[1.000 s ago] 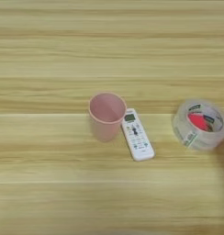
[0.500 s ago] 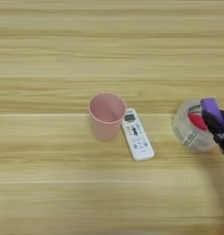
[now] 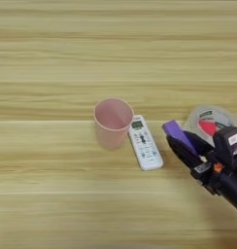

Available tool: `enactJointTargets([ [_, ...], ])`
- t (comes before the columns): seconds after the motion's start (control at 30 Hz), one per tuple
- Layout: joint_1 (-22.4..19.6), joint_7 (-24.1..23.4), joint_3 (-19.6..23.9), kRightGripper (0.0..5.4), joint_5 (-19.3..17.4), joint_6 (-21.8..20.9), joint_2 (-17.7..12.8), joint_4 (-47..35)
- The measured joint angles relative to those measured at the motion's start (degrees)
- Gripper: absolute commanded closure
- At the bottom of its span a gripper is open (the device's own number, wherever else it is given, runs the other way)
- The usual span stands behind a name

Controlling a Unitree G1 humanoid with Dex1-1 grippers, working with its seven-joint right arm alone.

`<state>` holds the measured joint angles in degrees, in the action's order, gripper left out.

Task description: Move the objects on the table

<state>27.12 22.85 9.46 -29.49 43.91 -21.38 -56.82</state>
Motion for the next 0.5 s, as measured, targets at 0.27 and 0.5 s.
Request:
enactJointTargets([
  [0.27, 1.94, 2.25, -13.09, 3.99, 5.08, -5.78, -2.68, -0.43],
  [0.5, 0.46, -2.51, -26.37, 3.99, 15.76, -9.15, 0.13, 9.55],
])
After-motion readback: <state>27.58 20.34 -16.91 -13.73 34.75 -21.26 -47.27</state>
